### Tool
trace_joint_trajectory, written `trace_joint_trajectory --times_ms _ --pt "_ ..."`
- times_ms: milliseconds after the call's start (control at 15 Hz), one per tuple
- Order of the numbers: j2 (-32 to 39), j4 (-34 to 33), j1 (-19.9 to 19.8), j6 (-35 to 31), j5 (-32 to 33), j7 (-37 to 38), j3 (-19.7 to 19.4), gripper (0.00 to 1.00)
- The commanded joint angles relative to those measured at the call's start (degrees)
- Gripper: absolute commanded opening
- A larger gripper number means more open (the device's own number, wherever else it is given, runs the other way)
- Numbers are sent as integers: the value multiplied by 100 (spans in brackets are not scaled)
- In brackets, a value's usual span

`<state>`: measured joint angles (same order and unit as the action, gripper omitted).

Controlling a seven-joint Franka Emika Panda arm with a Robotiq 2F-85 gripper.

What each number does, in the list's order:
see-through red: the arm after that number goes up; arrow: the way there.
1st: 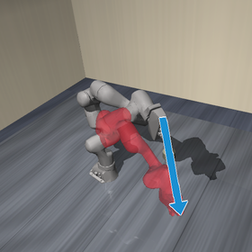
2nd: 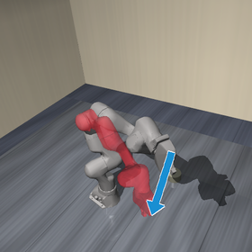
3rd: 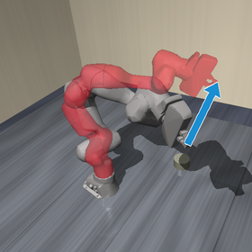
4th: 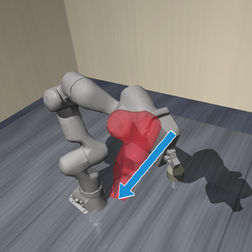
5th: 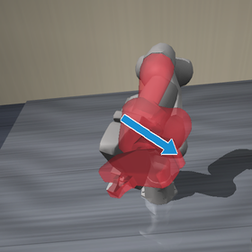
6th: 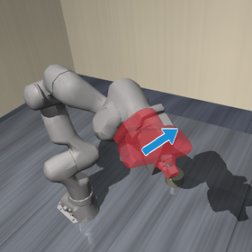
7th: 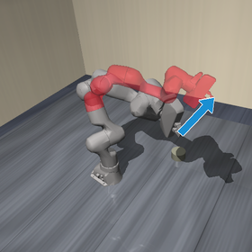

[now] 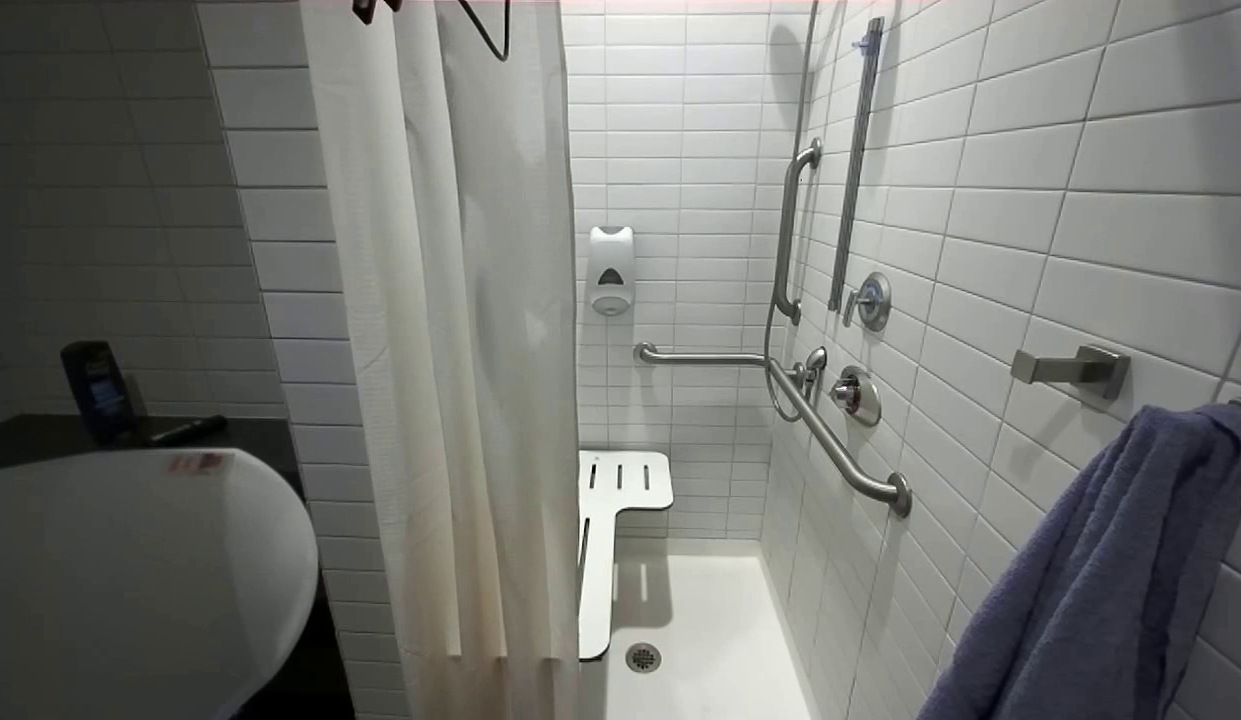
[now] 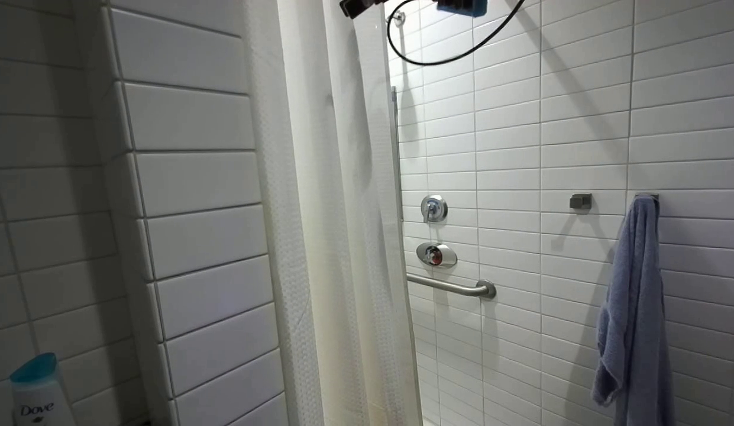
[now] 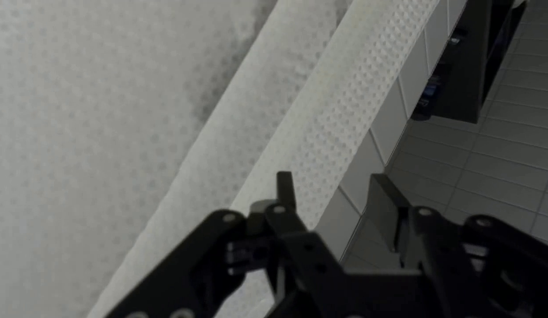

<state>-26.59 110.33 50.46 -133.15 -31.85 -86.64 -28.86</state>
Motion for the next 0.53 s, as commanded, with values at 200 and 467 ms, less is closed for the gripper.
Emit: trace_joint_trajectory --times_ms 200,467 --pt "407 -12 -1346 -755 -524 -484 1058 98" --pt "533 173 -2053 -1976 -809 -135 1829 100"
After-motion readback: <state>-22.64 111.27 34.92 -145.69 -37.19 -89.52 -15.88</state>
